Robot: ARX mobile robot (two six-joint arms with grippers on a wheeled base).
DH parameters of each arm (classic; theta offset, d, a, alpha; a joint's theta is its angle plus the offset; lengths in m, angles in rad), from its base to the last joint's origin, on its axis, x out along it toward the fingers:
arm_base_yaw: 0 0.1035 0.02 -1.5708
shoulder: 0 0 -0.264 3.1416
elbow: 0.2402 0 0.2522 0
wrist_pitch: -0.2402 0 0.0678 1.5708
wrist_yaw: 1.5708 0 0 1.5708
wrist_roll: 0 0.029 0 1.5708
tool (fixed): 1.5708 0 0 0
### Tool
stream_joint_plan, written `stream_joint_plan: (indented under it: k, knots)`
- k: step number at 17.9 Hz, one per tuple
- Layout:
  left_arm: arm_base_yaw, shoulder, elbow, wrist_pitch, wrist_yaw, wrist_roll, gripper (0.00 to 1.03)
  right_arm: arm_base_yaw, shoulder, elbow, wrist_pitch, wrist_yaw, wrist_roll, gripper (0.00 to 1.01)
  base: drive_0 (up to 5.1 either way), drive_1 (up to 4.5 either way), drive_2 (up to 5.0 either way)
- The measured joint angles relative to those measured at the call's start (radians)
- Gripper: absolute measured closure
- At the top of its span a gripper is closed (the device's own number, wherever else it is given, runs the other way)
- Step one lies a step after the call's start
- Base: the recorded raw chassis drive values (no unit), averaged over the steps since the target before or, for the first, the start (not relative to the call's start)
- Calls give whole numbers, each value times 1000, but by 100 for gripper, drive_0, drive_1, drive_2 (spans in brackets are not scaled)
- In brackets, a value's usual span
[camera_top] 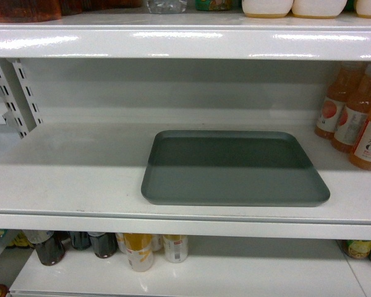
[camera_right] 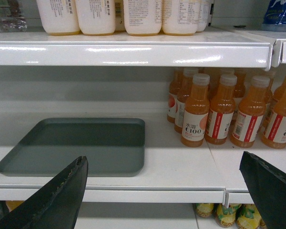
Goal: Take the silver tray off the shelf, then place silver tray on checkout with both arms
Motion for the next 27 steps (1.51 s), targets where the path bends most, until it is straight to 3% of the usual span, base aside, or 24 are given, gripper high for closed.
stream_joint_plan:
  k: [27]
  knots:
    - [0,0,0,0,0,0,5,0,0,0,0,0,0,3,0,0,0]
